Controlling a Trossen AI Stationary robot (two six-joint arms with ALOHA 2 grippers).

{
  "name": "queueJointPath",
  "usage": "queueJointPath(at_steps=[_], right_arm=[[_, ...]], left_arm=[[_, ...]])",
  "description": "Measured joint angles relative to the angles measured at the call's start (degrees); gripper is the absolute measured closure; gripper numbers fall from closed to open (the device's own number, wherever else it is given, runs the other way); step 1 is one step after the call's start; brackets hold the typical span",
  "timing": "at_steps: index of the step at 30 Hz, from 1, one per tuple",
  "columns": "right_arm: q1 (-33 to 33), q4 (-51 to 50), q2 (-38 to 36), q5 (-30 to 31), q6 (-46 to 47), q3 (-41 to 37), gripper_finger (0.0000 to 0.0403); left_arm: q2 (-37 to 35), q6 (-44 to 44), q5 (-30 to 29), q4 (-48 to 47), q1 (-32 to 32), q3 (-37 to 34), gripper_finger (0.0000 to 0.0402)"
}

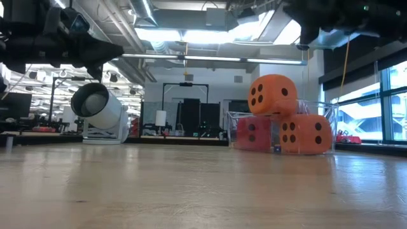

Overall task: Pick & Place Dice
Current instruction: Return to Home Position

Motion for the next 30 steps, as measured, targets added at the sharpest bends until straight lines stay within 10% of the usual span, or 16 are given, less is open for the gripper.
queueJointPath(at_steps=[12,30], right_arm=[[-2.71,15.94,-0.09,-1.3,4.18,-12.36,0.0285],[-10.77,11.93,-11.52,-7.39,8.67,-17.06,0.0285]], left_arm=[[-0.02,4.59,0.5,0.13,-6.87,-0.11,0.0382],[-0.02,7.13,0.39,0.13,-13.08,-0.14,0.0382]])
